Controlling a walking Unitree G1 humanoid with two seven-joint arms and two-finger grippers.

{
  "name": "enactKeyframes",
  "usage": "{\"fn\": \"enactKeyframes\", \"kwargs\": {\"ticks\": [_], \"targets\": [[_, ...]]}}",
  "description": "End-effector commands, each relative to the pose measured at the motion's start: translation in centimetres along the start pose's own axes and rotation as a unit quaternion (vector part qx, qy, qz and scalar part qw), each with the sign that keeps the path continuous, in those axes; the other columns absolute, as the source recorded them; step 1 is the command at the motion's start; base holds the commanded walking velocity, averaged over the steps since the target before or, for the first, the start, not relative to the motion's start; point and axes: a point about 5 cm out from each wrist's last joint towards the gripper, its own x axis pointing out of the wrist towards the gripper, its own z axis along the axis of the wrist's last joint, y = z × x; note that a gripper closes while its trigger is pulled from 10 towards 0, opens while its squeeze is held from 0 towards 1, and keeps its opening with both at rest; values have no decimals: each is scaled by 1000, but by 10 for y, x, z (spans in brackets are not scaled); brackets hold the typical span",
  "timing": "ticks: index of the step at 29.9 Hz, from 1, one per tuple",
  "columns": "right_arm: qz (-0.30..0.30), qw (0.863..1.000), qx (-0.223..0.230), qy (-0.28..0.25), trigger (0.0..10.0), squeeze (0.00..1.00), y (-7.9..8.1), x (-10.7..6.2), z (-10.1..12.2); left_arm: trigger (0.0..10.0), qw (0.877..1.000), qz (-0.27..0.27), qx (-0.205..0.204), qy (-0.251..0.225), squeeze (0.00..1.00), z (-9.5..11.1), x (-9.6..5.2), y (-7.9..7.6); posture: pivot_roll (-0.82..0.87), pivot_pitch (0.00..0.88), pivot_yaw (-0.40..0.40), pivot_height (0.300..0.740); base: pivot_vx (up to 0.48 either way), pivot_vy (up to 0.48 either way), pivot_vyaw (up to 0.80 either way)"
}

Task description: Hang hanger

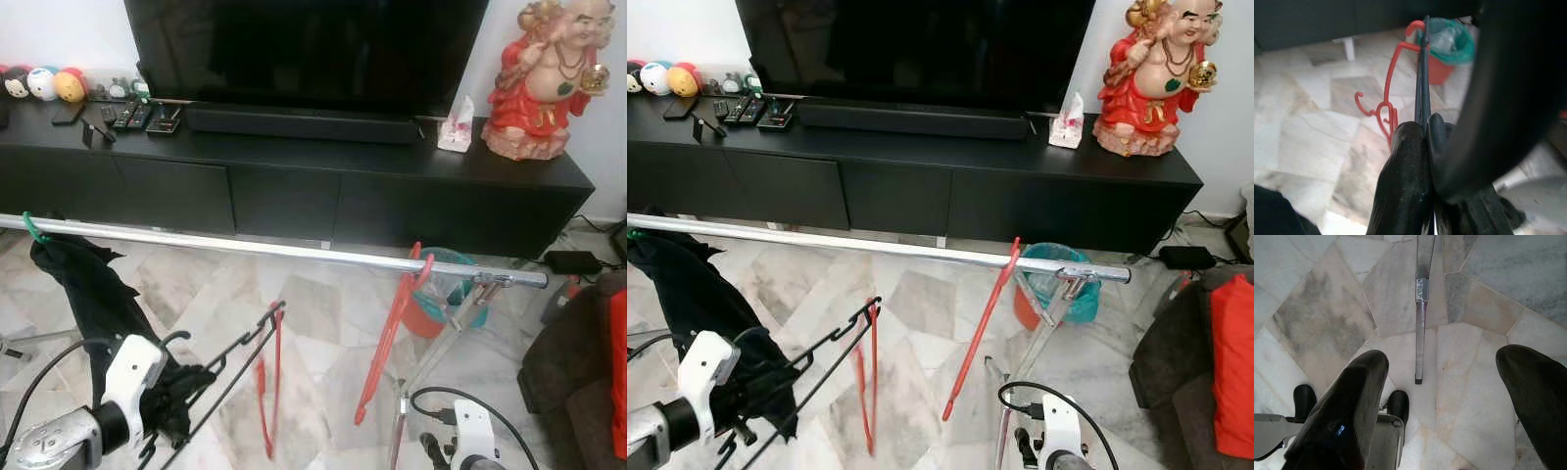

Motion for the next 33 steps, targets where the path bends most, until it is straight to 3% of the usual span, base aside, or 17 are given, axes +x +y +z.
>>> {"fn": "enactKeyframes", "kwargs": {"ticks": [1,16,21,27,33], "targets": [[-2,1000,-1,1,10000,0,-1,0,0,10000,1000,5,12,-2,0,1,1,0,47,22,-66,740,0,0,0],[-2,1000,0,2,10000,0,-1,0,-1,10000,990,118,39,-70,0,9,32,0,40,11,-57,740,0,0,0],[-1,1000,-2,1,10000,0,0,0,-1,10000,978,164,43,-121,0,21,45,2,40,5,-52,740,0,0,0],[-2,1000,-1,1,10000,0,0,0,-1,10000,976,164,41,-139,0,27,56,-1,32,0,-46,740,0,0,0],[-1,1000,2,0,10000,0,2,0,-1,10000,974,176,55,-135,0,37,71,7,34,4,-37,740,0,0,0]]}}
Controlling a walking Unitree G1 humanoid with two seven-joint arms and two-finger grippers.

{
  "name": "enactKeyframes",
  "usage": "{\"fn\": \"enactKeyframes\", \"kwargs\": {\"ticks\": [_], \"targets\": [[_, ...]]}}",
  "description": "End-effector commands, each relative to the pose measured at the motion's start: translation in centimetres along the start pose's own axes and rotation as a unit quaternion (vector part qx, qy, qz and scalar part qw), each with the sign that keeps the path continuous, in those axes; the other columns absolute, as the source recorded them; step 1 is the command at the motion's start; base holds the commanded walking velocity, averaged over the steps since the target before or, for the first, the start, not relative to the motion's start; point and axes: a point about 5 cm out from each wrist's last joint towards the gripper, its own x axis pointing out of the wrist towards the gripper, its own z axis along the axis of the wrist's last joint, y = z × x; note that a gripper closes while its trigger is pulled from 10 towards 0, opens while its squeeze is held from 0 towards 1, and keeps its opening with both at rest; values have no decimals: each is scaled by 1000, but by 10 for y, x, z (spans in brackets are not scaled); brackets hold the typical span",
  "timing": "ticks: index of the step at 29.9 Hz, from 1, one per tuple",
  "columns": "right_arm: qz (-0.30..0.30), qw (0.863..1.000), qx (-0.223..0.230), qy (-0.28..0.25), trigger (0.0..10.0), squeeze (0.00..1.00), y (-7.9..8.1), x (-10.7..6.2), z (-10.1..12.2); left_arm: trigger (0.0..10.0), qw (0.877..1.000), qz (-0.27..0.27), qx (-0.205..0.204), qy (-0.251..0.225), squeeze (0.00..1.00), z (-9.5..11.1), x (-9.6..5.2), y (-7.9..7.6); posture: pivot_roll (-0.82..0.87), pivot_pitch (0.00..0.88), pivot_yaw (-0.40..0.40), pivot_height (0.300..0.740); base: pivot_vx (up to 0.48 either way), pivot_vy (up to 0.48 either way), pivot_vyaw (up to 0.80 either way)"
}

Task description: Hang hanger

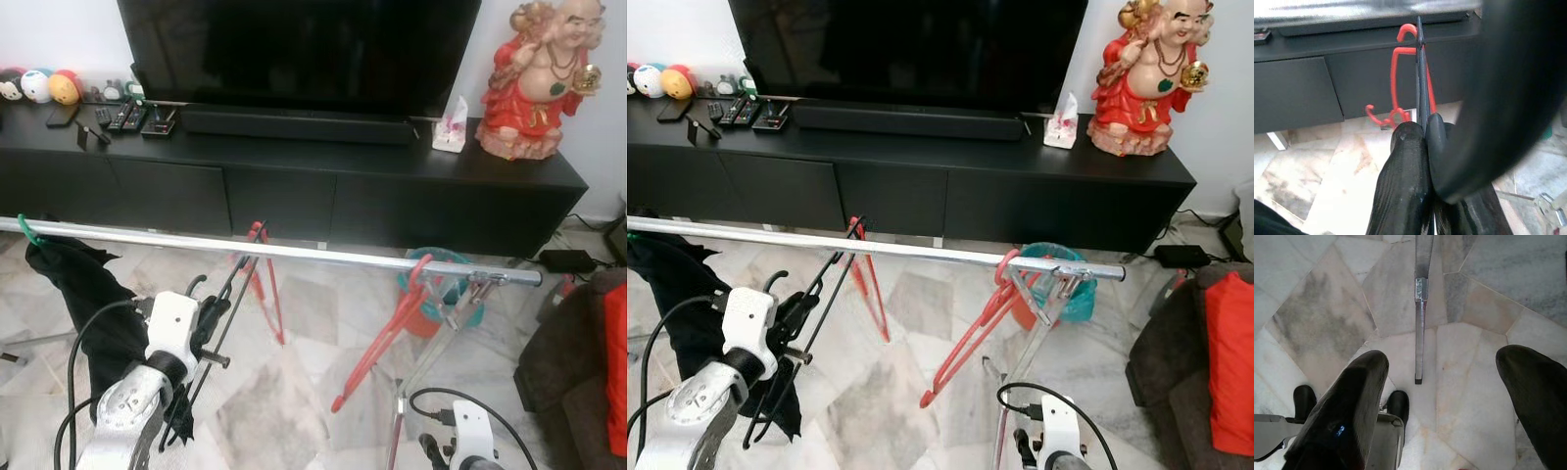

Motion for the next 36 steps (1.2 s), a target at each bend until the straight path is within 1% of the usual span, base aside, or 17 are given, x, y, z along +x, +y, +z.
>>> {"fn": "enactKeyframes", "kwargs": {"ticks": [1,4,8,10,11,12,14,15,19,21,23,25,26,31,32,34,36], "targets": [[-1,1000,2,-2,10000,0,1,0,1,10000,1000,4,24,4,0,3,10,-2,34,4,-36,740,0,0,0],[-1,1000,3,-2,10000,0,2,0,1,10000,998,23,50,16,0,2,23,0,29,6,-34,740,0,0,0],[-2,1000,6,-3,10000,0,2,1,1,10000,998,37,50,13,0,7,35,5,22,8,-30,740,0,0,0],[-2,1000,8,-3,10000,0,3,1,1,10000,998,42,52,10,0,12,46,5,20,10,-28,740,0,0,0],[-2,1000,8,-3,10000,0,3,1,1,10000,998,42,52,10,0,12,46,5,20,10,-28,740,0,0,0],[-2,1000,8,-4,10000,0,3,1,1,10000,998,45,51,5,0,16,52,4,20,10,-28,740,0,0,0],[-2,1000,9,-4,10000,0,3,1,1,10000,998,47,50,3,0,17,53,4,20,10,-28,740,0,0,0],[-2,1000,9,-4,10000,0,3,1,1,10000,998,49,46,-5,0,22,59,3,15,11,-27,740,0,0,0],[-3,1000,10,-4,10000,0,2,1,1,10000,997,51,49,-7,0,24,68,2,12,13,-27,740,0,0,0],[-4,1000,10,-4,10000,0,2,1,1,10000,997,52,51,-7,0,24,70,2,14,14,-28,740,0,0,0],[-3,1000,9,-4,10000,0,2,1,1,10000,997,65,43,-12,0,30,79,2,12,14,-28,740,0,0,0],[-3,1000,9,-4,10000,0,2,1,1,10000,997,69,42,-13,0,33,84,2,12,14,-28,740,0,0,0],[-3,1000,9,-4,10000,0,2,1,1,10000,997,70,42,-11,0,34,88,1,12,14,-28,740,0,0,0],[-3,1000,10,-4,10000,0,2,1,1,10000,996,79,42,11,0,32,95,2,7,15,-25,740,0,0,0],[-3,1000,11,-4,10000,0,3,1,1,10000,995,85,40,24,0,29,97,3,5,14,-23,740,0,0,0],[-3,1000,11,-4,10000,0,3,1,1,10000,995,86,39,29,0,28,97,4,5,14,-23,740,0,0,0],[-3,1000,11,-3,10000,0,3,1,1,10000,994,88,39,53,0,20,98,5,7,13,-22,740,0,0,0]]}}
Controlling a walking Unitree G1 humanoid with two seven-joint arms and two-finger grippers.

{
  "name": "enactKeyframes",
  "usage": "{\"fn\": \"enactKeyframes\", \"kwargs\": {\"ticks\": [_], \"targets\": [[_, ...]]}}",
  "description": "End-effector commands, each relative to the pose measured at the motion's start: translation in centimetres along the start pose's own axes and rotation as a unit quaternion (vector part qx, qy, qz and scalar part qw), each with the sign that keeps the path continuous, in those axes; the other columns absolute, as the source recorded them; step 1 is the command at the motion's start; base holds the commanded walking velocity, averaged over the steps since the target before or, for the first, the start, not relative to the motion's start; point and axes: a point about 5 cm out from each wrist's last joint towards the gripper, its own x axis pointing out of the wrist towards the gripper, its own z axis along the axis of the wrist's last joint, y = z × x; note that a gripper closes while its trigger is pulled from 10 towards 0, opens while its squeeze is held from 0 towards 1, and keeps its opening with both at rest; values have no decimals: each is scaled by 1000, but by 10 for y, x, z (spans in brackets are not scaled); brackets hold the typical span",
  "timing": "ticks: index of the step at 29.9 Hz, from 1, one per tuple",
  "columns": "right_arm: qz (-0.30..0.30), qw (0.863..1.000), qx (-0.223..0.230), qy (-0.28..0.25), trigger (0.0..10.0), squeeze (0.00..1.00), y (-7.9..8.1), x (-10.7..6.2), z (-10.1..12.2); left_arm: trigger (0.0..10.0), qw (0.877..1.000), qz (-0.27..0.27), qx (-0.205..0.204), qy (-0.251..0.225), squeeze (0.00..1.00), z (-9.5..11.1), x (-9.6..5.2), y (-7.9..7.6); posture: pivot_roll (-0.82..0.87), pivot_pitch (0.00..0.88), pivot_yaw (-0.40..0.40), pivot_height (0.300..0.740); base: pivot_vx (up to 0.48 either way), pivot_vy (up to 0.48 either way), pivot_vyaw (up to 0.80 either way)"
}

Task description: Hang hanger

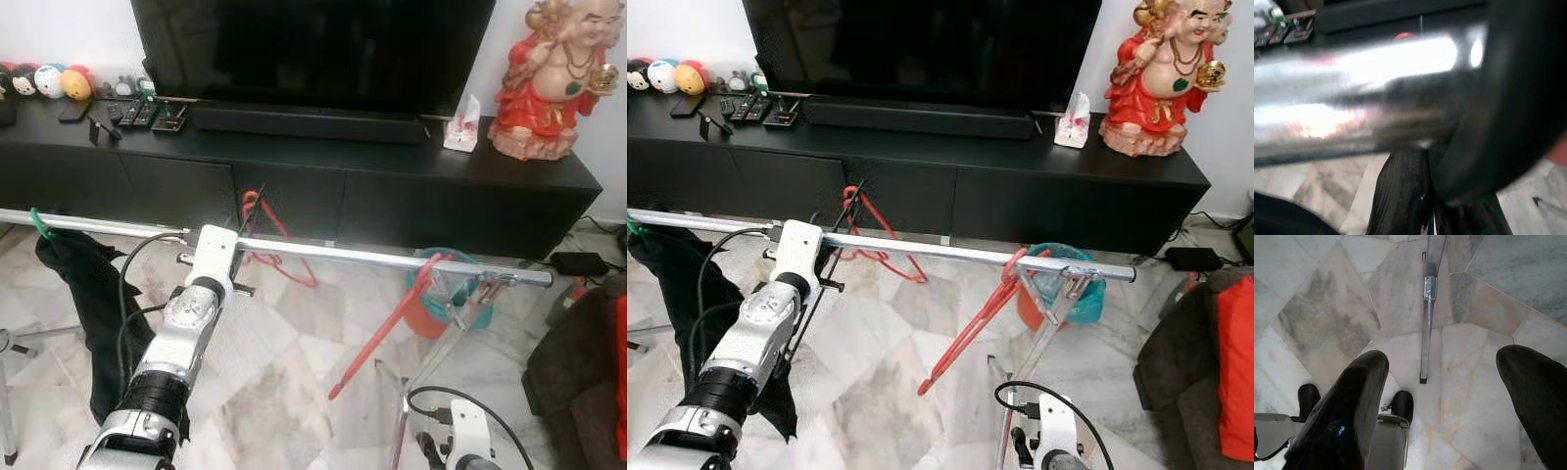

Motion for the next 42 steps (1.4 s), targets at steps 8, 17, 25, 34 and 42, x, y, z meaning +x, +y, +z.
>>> {"fn": "enactKeyframes", "kwargs": {"ticks": [8,17,25,34,42], "targets": [[-1,1000,5,-1,10000,0,-1,0,0,10000,998,-37,29,32,0,-14,-2,-7,7,12,-21,740,0,0,0],[1,1000,0,0,10000,0,-1,0,0,10000,999,-29,16,14,0,-12,-3,-1,16,8,-25,740,0,0,0],[0,1000,0,0,10000,0,-1,0,-1,10000,999,-45,13,13,1000,-14,-3,-6,7,0,-21,740,0,0,0],[0,1000,-1,1,10000,0,-1,0,-1,10000,999,-39,11,-2,1000,-13,-11,4,6,0,-19,740,0,0,0],[1,1000,-2,0,10000,0,-1,0,-1,10000,998,-57,25,-3,1000,-16,-20,7,12,0,-24,740,0,0,0]]}}
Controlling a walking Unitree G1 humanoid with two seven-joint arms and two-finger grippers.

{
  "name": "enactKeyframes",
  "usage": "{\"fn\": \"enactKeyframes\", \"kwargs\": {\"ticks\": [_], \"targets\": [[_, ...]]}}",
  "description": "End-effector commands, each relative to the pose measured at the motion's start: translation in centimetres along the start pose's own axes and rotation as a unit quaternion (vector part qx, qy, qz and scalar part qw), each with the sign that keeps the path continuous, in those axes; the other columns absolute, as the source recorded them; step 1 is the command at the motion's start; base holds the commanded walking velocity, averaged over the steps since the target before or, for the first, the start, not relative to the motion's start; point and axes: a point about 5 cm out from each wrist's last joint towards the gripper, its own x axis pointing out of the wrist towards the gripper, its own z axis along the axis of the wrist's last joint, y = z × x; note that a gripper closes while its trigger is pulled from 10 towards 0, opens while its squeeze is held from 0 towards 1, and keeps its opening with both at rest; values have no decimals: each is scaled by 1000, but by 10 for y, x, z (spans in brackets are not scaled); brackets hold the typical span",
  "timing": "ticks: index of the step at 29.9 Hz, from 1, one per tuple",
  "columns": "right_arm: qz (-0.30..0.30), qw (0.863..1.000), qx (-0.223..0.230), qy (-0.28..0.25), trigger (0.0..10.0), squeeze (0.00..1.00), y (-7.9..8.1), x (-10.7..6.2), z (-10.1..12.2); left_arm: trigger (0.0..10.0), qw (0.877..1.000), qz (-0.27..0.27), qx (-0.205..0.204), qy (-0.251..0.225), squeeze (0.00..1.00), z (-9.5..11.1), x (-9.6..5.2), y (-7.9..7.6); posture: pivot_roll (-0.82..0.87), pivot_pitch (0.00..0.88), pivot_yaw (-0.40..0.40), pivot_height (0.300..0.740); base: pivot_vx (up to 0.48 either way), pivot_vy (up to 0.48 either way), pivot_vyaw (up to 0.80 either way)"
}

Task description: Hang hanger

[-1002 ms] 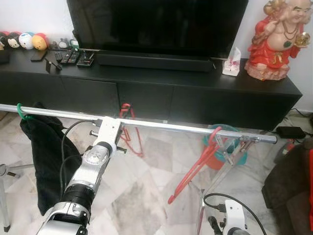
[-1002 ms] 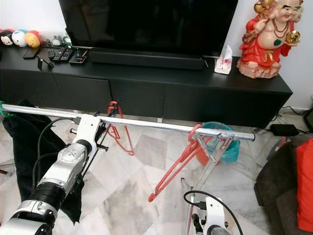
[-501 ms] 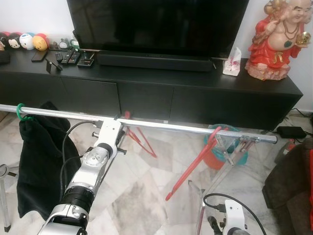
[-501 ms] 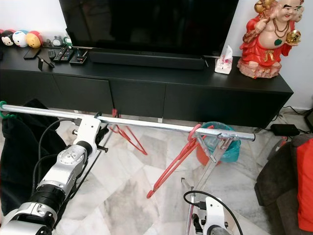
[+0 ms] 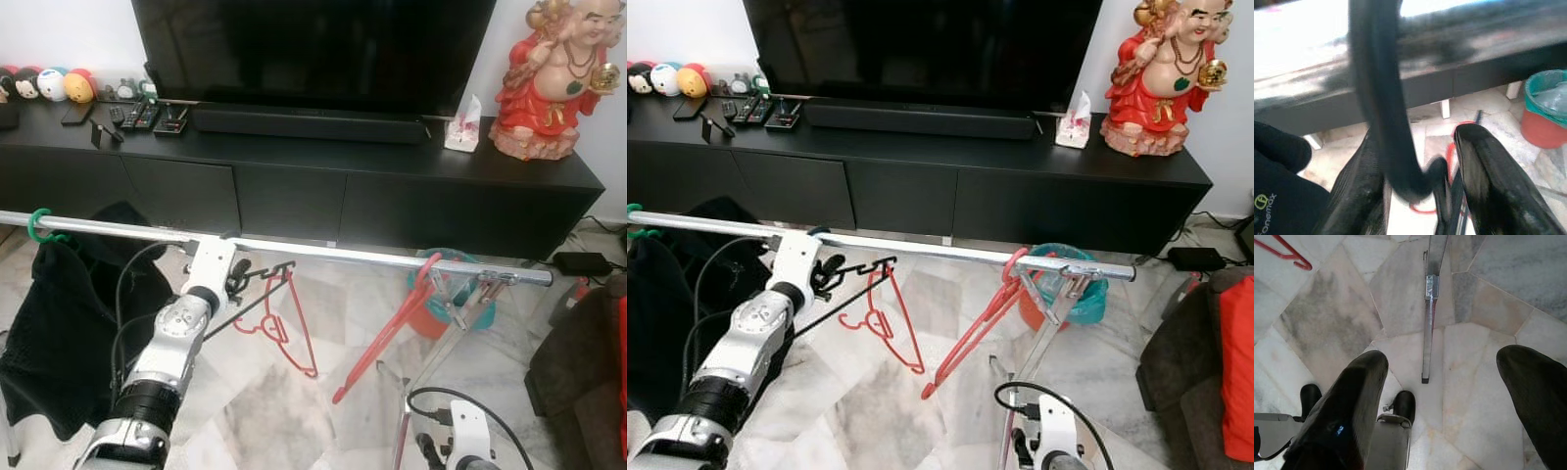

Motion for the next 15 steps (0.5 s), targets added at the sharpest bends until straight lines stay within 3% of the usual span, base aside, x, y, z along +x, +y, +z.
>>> {"fn": "enactKeyframes", "kwargs": {"ticks": [1,15], "targets": [[0,1000,-1,0,10000,0,-1,0,0,10000,1000,-8,0,12,1000,-5,-4,1,12,0,-24,740,0,0,0],[1,1000,-9,1,10000,0,-3,0,1,10000,996,-87,32,5,1000,-7,-44,6,25,11,-36,740,0,0,0]]}}
